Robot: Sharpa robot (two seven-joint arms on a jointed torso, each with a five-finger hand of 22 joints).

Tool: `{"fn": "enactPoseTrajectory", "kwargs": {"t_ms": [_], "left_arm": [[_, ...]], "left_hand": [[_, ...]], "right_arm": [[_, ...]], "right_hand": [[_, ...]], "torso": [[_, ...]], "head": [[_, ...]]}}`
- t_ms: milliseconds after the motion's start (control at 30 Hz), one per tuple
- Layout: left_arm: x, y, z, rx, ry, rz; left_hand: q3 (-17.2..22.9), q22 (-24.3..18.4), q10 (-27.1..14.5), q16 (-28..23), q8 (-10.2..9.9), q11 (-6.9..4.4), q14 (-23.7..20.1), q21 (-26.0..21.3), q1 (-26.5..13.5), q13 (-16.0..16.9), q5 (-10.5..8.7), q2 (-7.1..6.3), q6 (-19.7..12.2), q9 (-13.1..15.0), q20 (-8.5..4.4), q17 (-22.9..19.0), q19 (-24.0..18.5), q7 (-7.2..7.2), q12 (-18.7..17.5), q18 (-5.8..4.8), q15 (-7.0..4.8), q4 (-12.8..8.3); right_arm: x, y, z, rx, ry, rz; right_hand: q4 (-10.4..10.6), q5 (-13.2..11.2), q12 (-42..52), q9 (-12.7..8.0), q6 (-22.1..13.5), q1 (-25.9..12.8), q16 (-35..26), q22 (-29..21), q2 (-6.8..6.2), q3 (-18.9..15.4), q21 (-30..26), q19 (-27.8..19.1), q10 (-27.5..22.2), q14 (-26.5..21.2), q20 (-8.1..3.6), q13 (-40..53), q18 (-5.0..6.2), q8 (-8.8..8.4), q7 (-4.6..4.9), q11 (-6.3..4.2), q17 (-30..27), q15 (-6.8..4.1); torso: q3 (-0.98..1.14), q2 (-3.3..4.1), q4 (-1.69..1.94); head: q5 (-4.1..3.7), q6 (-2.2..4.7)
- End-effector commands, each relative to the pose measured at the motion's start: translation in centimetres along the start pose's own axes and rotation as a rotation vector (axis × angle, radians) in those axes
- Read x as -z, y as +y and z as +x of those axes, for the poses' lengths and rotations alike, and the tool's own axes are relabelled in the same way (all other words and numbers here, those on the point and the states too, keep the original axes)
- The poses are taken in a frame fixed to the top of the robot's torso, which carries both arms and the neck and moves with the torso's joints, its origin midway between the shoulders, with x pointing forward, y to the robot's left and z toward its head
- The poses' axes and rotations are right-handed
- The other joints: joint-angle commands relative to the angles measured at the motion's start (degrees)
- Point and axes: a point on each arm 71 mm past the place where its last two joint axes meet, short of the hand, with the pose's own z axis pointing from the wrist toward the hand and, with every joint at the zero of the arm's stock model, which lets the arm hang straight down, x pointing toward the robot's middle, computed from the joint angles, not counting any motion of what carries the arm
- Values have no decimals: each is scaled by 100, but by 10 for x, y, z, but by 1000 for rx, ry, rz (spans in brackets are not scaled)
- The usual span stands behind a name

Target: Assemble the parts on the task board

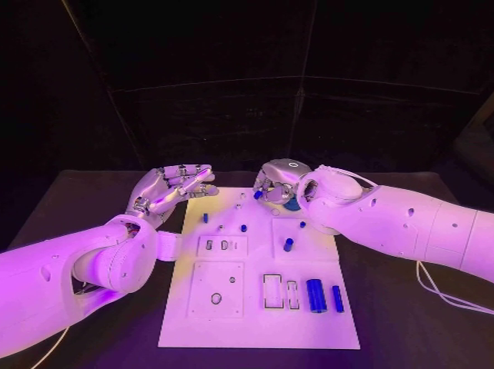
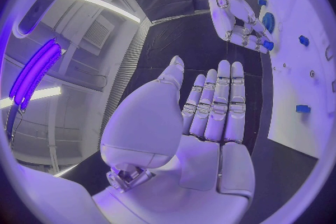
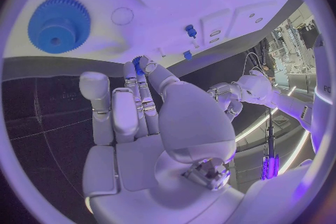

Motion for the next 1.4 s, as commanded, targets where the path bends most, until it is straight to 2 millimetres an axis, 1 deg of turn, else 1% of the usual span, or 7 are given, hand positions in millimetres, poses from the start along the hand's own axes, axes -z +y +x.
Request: {"fn": "enactPoseTrajectory", "kwargs": {"t_ms": [33, 100, 200, 467, 733, 867, 1400], "left_arm": [[-1, -1, 2, 3, 16, 9], [-2, -1, 2, 3, 16, 9], [-2, -2, 3, 4, 18, 10], [-3, -3, 4, 5, 23, 11], [-4, -6, 6, 7, 30, 16], [-5, -6, 7, 7, 31, 16], [-5, -7, 5, 6, 30, 15]], "left_hand": [[1, -6, 28, -21, -20, 6, -16, -19, 30, -8, 26, 21, 34, -6, 14, 6, 20, -14, -27, 32, 15, -22], [1, -6, 28, -21, -20, 6, -16, -19, 30, -8, 26, 21, 34, -6, 14, 6, 20, -14, -27, 32, 15, -22], [1, -6, 28, -21, -20, 6, -16, -19, 30, -8, 26, 21, 34, -6, 14, 6, 20, -14, -27, 32, 15, -22], [3, -10, 36, -29, -23, 4, -15, -23, 34, -7, 27, 31, 41, -6, 15, 8, 21, -17, -31, 33, 16, -29], [3, -10, 36, -29, -23, 4, -15, -23, 34, -7, 27, 31, 41, -6, 15, 8, 21, -17, -31, 33, 16, -29], [3, -10, 36, -29, -23, 4, -15, -23, 34, -7, 27, 31, 41, -6, 15, 8, 21, -17, -31, 33, 16, -29], [4, -13, 40, -36, -26, 3, -15, -27, 37, -7, 26, 37, 45, -6, 15, 10, 22, -19, -35, 33, 16, -35]], "right_arm": [[-6, 3, -5, -11, -59, 7], [-11, 6, -4, -11, -64, 6], [-17, 10, -3, -12, -71, 7], [-27, 15, 0, -6, -52, 20], [-35, 18, 4, 2, -25, 30], [-36, 17, 6, 12, -5, 43], [-32, 16, 7, 25, 25, 45]], "right_hand": [[9, -20, 13, 11, 35, -32, 24, 7, 7, 27, 32, 19, 36, 143, -21, 5, -90, -6, 1, 10, 0, -36], [17, -18, 8, 9, 32, -41, 32, 13, 6, 37, 38, 20, 32, 145, -21, 5, -91, -11, 2, 11, 13, -35], [21, -16, 6, 9, 31, -44, 33, 16, 5, 42, 40, 21, 30, 145, -21, 5, -92, -13, 3, 12, 14, -34], [32, -5, -2, 6, 24, -56, 39, 18, -1, 63, 45, 18, 24, 146, -20, 5, -92, -23, 6, 14, 21, -33], [46, -7, -14, 2, 14, -73, 41, 25, -14, 82, 52, 17, 11, 145, -19, 3, -94, -36, 11, 20, 17, -30], [65, -11, -31, -2, 1, -97, 41, 15, -36, 104, 51, 7, -12, 143, -15, 1, -92, -50, 19, 28, 11, -23], [81, -15, -40, -3, -1, -121, 39, 13, -60, 116, 53, 0, -21, 140, -10, 0, -92, -56, 22, 33, 3, -18]], "torso": [[-8, 15, 24], [-15, 23, 40], [-26, 48, 37], [-39, 60, 53], [-39, 79, 65], [-39, 78, 54], [-40, 89, 52]], "head": [[14, 9], [2, 11], [11, 38], [1, 35], [41, 36], [31, 40], [80, 41]]}}
